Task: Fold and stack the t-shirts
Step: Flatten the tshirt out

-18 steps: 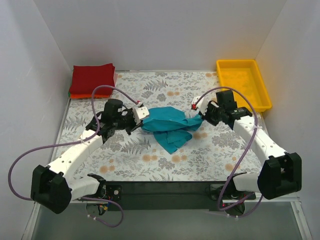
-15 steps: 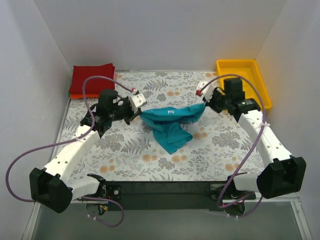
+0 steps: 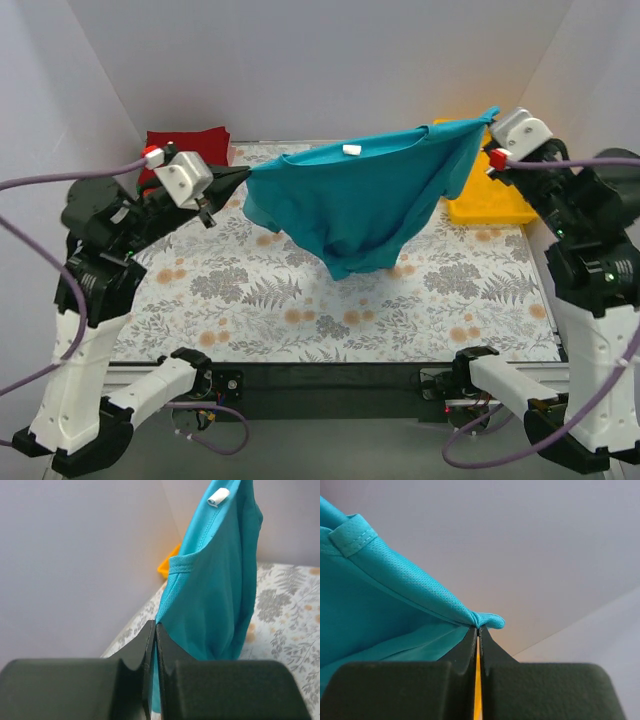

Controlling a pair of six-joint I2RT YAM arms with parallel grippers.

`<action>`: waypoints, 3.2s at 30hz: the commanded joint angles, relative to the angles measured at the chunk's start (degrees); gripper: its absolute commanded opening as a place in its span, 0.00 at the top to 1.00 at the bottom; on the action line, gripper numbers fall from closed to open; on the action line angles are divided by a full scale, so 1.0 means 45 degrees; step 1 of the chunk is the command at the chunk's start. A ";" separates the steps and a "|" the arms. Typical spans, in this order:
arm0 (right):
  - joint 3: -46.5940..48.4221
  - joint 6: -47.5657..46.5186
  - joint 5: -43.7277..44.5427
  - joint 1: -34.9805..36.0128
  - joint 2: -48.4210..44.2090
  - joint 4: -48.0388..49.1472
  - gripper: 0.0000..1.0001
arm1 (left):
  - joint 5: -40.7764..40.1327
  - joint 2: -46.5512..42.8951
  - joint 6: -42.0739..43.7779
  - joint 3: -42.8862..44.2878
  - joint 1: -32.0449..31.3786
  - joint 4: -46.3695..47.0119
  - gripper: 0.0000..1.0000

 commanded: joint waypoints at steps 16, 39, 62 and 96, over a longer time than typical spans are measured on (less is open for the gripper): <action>-0.0064 -0.0251 0.0015 0.0040 0.3331 0.4267 0.99 | -0.5387 0.2056 -0.2436 -0.0433 0.0323 -0.0110 1.00; -0.1974 0.0451 0.1814 0.2033 0.7324 -0.1255 0.32 | -0.4004 0.6103 -0.0723 -0.4905 0.5596 -0.0105 0.55; -0.6063 0.1977 0.1516 0.0647 1.0480 -0.1436 0.73 | -0.4453 0.8818 0.4867 -0.7251 0.5147 -0.1706 0.86; -0.4632 0.2406 0.0188 0.0354 0.9118 -0.3954 0.69 | -0.5625 0.6999 0.5883 -0.7856 0.1690 -0.1551 0.78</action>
